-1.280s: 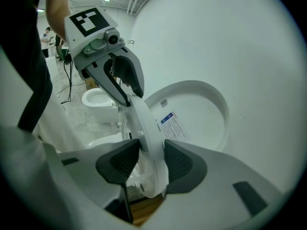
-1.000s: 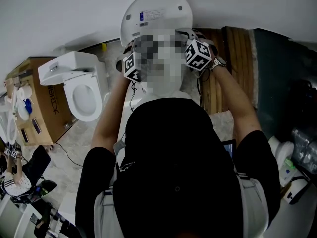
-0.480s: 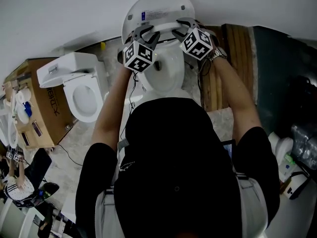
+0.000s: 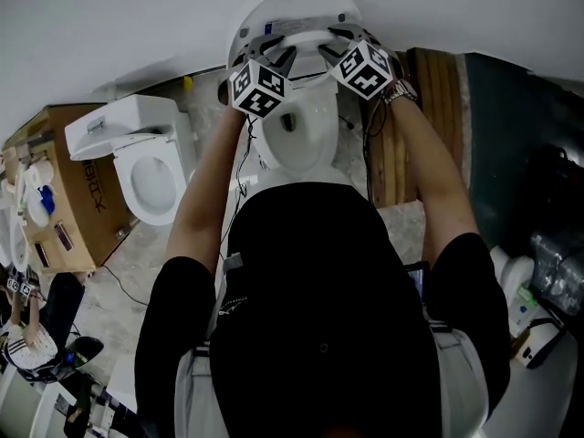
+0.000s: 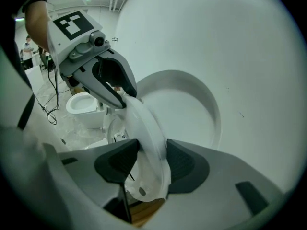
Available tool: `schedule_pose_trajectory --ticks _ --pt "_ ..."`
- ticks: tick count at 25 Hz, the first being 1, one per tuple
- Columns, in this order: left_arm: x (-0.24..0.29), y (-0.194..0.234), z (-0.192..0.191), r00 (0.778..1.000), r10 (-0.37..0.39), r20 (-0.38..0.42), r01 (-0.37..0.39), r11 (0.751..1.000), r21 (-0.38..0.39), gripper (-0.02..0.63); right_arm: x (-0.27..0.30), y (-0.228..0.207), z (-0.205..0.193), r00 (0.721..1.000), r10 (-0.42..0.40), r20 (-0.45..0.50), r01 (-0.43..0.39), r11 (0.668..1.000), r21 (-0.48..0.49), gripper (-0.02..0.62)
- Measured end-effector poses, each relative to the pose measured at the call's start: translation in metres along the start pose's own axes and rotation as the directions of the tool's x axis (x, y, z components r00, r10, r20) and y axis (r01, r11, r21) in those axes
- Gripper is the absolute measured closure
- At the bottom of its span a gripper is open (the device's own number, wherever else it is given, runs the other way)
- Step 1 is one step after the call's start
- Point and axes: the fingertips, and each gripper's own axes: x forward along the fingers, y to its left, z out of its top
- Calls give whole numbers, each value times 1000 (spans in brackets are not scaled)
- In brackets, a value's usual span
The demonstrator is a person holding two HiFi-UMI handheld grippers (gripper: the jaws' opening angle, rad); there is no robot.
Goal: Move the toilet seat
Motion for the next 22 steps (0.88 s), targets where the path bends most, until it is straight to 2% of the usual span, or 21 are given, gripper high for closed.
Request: schedule_pose_trajectory --ticks 8,16,18,19,22 --pt "12 19 -1 1000 18 -19 -18 1000 -10 474 11 -15 6 999 -36 28 36 999 19 400" --pt "18 30 -3 999 24 -28 -25 1000 -17 472 19 -20 12 1000 -4 30 3 1000 28 393" --pt "21 34 -3 999 26 -33 -27 999 -23 472 21 -19 13 1000 14 22 -14 1000 18 368" --pt "22 35 -3 999 27 -35 -27 999 -27 472 23 -18 13 1000 22 15 -23 1000 8 333" --pt "26 40 -2 999 30 -38 -32 999 -35 472 28 -22 12 1000 13 -2 -13 1000 -15 330"
